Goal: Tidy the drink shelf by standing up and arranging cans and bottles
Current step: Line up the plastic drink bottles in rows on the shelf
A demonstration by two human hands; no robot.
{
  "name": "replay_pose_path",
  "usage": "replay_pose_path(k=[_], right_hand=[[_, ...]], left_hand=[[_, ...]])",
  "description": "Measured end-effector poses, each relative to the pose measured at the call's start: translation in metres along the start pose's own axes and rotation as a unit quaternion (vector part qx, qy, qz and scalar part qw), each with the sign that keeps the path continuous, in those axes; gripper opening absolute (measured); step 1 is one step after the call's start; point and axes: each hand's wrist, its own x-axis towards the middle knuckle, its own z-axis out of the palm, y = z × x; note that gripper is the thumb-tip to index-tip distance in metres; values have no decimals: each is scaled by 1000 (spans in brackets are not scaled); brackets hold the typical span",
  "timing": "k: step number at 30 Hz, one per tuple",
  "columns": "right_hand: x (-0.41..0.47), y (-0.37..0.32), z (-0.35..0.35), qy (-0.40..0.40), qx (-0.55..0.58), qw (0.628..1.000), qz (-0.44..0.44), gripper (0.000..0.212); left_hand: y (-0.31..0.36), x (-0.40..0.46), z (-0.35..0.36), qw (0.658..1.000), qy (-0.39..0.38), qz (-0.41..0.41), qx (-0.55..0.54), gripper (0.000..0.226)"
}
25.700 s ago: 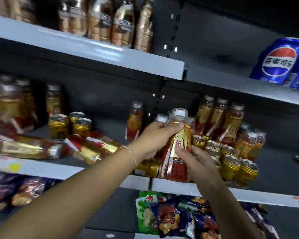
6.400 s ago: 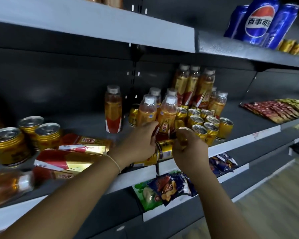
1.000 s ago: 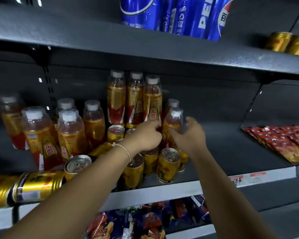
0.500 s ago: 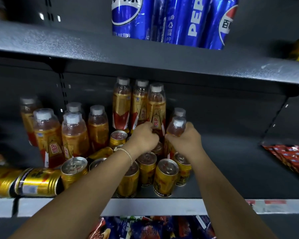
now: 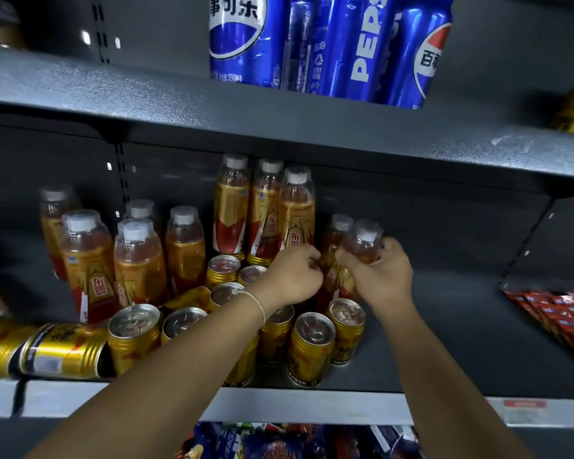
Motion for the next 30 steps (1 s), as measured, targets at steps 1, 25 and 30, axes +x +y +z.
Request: replay_pose_path(k=[1,25,30], right_hand=[[1,-2,-5,14,14,1000,-4,43],[-80,-112,19,43,385,919,65,46],[-121,-139,69,-21,357,929,97,48]], left_hand=[[3,0,2,1000,-5,10,1,33],[10,-80,-83,984,-110,61,-126,78],[-26,-120,-148,987,-106,15,-123,54]])
